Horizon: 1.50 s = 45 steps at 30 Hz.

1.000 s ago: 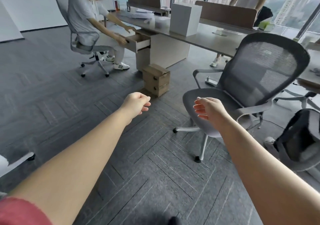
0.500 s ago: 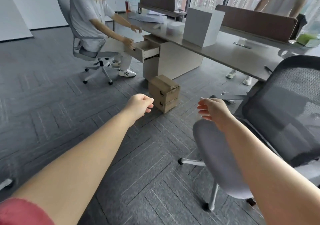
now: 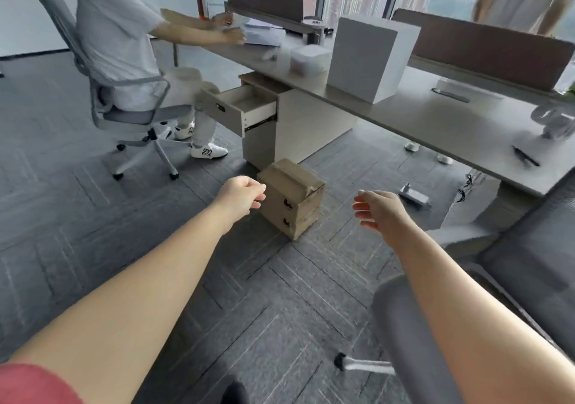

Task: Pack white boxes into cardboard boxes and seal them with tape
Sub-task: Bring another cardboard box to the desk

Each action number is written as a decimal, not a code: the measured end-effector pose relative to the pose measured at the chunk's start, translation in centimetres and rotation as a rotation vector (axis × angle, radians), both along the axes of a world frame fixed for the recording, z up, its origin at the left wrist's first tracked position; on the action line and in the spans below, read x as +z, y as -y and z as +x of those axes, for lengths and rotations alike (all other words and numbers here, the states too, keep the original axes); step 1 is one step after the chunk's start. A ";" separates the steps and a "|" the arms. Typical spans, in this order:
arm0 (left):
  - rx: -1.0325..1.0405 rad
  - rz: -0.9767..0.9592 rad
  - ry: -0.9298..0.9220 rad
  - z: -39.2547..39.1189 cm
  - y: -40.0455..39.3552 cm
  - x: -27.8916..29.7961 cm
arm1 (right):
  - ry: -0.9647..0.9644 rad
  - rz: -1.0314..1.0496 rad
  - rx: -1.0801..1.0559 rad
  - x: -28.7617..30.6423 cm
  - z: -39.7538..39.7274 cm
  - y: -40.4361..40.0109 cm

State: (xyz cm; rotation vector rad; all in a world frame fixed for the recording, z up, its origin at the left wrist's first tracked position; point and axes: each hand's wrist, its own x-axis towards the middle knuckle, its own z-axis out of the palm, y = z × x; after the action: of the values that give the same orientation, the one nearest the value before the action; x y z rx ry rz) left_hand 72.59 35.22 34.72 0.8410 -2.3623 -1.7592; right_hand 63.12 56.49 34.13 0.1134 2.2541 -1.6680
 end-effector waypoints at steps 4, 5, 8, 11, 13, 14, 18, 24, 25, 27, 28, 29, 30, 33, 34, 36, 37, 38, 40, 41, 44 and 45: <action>-0.035 -0.027 0.008 -7.9 5.6 0.5 | 0.002 0.005 -0.042 -0.2 -6.7 4.8; -0.046 -0.026 0.013 -9.8 6.8 0.4 | 0.010 0.004 -0.050 -0.4 -8.3 5.9; -0.087 -0.012 0.050 -14.9 9.6 -1.1 | 0.045 0.010 -0.083 -1.9 -12.8 8.3; -0.100 -0.017 0.102 -19.8 12.3 -3.2 | 0.082 0.031 -0.084 -4.0 -17.5 10.7; -0.101 -0.023 0.128 -23.5 14.0 -4.6 | 0.097 0.033 -0.094 -5.3 -21.1 12.2; -0.105 -0.024 0.141 -25.4 14.8 -5.4 | 0.102 0.030 -0.101 -6.0 -23.1 13.0; -0.140 -0.034 0.192 -33.8 17.2 -7.7 | 0.151 0.025 -0.127 -8.8 -31.0 15.7; -0.221 -0.068 0.302 -45.0 19.9 -10.1 | 0.270 0.043 -0.199 -12.2 -40.6 18.5; -0.243 -0.080 0.318 -46.7 20.4 -10.7 | 0.285 0.045 -0.214 -12.9 -41.8 18.9; -0.290 -0.111 0.352 -49.9 21.4 -12.2 | 0.314 0.047 -0.242 -14.6 -44.0 19.7; -0.313 -0.127 0.373 -51.4 22.0 -13.0 | 0.333 0.052 -0.254 -15.5 -44.9 20.1; -0.338 -0.143 0.394 -53.0 22.6 -14.0 | 0.354 0.055 -0.271 -16.6 -45.7 20.6; -0.362 -0.160 0.414 -54.5 23.3 -15.1 | 0.377 0.052 -0.294 -17.6 -46.5 21.2; -0.441 -0.180 0.467 -58.9 25.3 -18.8 | 0.428 0.070 -0.391 -21.3 -48.6 22.8; -0.464 -0.181 0.483 -60.3 25.9 -20.1 | 0.443 0.076 -0.424 -22.6 -49.1 23.3; -0.493 -0.179 0.512 -62.9 27.2 -22.7 | 0.478 0.068 -0.480 -25.3 -50.2 24.5; -0.501 -0.182 0.530 -64.0 27.7 -24.1 | 0.498 0.069 -0.494 -26.8 -50.7 24.9; -0.505 -0.187 0.550 -64.9 28.1 -25.5 | 0.517 0.081 -0.499 -28.2 -51.1 25.4; -0.517 -0.221 0.581 -66.4 28.9 -28.4 | 0.549 0.091 -0.510 -30.9 -51.9 26.2; -0.528 -0.250 0.592 -67.1 29.1 -30.0 | 0.557 0.090 -0.519 -32.4 -52.4 26.3; -0.569 -0.385 0.616 -69.1 29.8 -35.7 | 0.558 0.102 -0.540 -37.6 -53.5 26.5; -0.575 -0.417 0.613 -69.7 29.9 -37.9 | 0.552 0.107 -0.544 -39.7 -53.8 26.3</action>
State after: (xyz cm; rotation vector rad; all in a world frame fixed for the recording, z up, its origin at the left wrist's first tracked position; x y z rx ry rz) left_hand 2.87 5.32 -3.18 0.7560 -3.4901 -1.1251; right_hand 9.31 30.16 -5.61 1.1490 1.9666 -1.4845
